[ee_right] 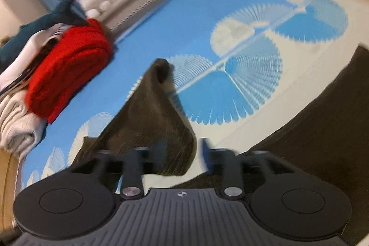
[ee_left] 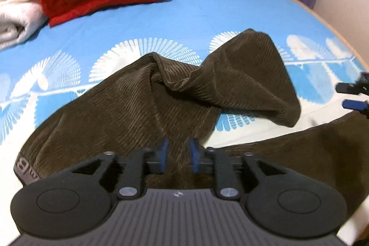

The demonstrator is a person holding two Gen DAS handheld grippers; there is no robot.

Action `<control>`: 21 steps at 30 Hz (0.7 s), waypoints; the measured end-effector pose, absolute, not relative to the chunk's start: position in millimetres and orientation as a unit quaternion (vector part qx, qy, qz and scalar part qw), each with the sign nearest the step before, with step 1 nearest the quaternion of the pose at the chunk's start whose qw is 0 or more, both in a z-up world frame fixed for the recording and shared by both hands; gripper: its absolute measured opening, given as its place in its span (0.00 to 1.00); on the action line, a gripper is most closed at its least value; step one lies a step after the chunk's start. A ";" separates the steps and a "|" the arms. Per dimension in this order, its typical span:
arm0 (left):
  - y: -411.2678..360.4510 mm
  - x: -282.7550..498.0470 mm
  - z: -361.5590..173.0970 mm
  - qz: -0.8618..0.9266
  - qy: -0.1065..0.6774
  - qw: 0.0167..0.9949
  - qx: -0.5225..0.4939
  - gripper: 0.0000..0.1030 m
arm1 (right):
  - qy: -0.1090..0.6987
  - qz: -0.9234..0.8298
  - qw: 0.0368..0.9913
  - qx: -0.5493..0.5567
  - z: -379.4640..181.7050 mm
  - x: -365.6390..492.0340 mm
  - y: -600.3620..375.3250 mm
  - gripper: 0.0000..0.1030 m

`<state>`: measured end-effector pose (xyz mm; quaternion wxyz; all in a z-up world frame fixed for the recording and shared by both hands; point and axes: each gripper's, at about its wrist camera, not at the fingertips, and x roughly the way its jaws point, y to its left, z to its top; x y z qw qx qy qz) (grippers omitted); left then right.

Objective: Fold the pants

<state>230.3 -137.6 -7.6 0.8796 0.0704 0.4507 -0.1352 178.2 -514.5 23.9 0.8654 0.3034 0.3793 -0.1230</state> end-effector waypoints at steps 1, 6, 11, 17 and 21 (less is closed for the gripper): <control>-141.9 233.2 -10.3 -0.135 0.452 0.879 0.069 0.42 | 0.383 -0.130 0.860 0.310 13.9 187.4 -516.0 0.51; -147.0 250.4 -33.1 -0.119 0.481 0.866 0.067 0.66 | 0.419 -0.167 0.830 0.329 -40.1 232.9 -519.7 0.51; -173.1 264.1 -61.7 -0.106 0.503 0.841 0.170 0.79 | 0.447 -0.166 0.804 0.354 -75.8 264.8 -511.3 0.54; -180.8 283.8 -74.5 -0.114 0.501 0.840 0.176 0.79 | 0.458 -0.135 0.815 0.329 -73.4 289.3 -491.7 0.61; -183.6 293.8 -83.6 -0.108 0.508 0.836 0.178 0.79 | 0.467 -0.129 0.819 0.308 -73.0 295.1 -487.9 0.60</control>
